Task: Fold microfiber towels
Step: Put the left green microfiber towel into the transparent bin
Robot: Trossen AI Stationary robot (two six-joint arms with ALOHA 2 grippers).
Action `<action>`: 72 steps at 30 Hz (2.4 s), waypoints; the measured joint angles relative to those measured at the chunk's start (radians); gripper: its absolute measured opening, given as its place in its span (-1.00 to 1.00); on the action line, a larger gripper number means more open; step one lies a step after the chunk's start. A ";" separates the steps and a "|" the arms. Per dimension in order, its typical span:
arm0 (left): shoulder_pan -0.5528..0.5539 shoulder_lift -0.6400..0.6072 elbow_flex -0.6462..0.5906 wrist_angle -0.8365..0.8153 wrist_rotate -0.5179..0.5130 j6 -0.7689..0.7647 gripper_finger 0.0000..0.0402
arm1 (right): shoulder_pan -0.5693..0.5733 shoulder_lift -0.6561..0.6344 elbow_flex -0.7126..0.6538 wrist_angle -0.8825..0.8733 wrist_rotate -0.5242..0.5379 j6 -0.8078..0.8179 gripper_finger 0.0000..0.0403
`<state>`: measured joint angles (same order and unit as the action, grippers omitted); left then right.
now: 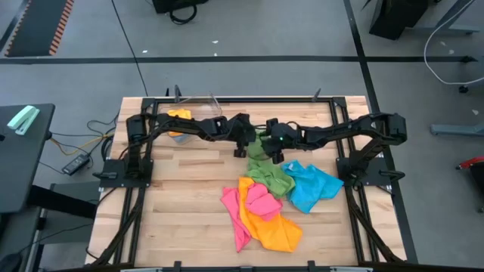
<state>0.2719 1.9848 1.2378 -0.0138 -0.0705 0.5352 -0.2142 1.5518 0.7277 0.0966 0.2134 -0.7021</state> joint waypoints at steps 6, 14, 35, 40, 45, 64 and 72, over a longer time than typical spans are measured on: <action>0.016 0.012 -0.002 0.001 0.001 0.006 -0.65 | 0.049 -0.002 0.007 -0.008 0.038 -0.042 0.17; 0.035 0.012 -0.001 0.008 0.001 0.011 -0.64 | 0.100 -0.002 0.078 -0.121 0.059 -0.085 0.45; 0.047 0.012 -0.001 0.010 0.001 -0.006 -0.66 | 0.053 0.171 0.072 -0.139 0.148 -0.273 0.45; 0.047 0.012 -0.001 -0.003 0.001 -0.008 -0.67 | 0.042 0.197 0.075 -0.103 0.149 -0.286 0.38; 0.047 -0.002 -0.001 -0.053 0.001 -0.007 -0.67 | 0.041 0.200 0.073 -0.108 0.144 -0.276 0.05; -0.072 -0.082 -0.001 -0.237 -0.084 0.180 -0.70 | -0.028 0.060 0.069 -0.171 0.011 -0.059 -0.79; -0.081 -0.083 -0.001 -0.104 -0.205 0.140 -0.69 | -0.067 -0.108 0.069 -0.335 -0.059 0.048 -0.80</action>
<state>0.1912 1.9023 1.2369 -0.1180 -0.2752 0.6757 -0.2812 1.4435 0.7967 -0.2382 0.1548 -0.6538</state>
